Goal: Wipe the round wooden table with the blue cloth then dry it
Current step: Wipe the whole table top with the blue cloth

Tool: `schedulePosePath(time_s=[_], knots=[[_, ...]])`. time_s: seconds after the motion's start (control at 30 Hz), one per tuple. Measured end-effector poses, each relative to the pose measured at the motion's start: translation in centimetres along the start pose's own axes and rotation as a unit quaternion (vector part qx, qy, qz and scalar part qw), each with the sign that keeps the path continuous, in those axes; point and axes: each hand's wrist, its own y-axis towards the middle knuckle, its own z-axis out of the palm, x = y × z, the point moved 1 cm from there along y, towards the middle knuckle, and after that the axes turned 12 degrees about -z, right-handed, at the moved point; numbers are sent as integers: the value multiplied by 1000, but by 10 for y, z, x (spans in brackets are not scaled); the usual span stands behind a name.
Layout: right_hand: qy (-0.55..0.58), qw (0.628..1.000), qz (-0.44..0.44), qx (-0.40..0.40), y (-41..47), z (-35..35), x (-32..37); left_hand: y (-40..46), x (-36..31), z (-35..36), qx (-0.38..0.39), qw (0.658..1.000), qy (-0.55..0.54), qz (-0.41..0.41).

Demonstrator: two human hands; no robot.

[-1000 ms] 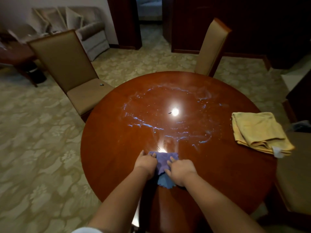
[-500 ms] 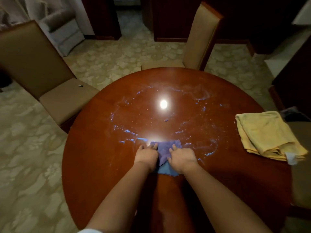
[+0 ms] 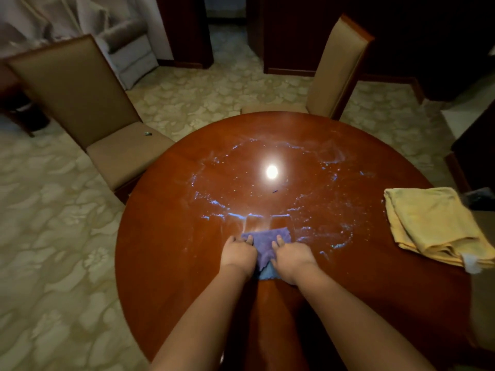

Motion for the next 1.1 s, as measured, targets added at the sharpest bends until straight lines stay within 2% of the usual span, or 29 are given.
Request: schedulePosePath(time_s=[0.2, 0.5, 0.8, 1.1], knots=[[18, 999, -49, -8, -20, 12, 25, -34, 6, 12, 31, 999, 1, -21], [42, 999, -19, -13, 13, 0, 24, 3, 21, 7, 33, 999, -7, -24], [40, 999, 24, -25, 66, -31, 7, 73, 52, -11, 7, 1000, 10, 20], [33, 999, 32, -29, 57, -24, 16, 57, 52, -3, -2, 1000, 3, 21]])
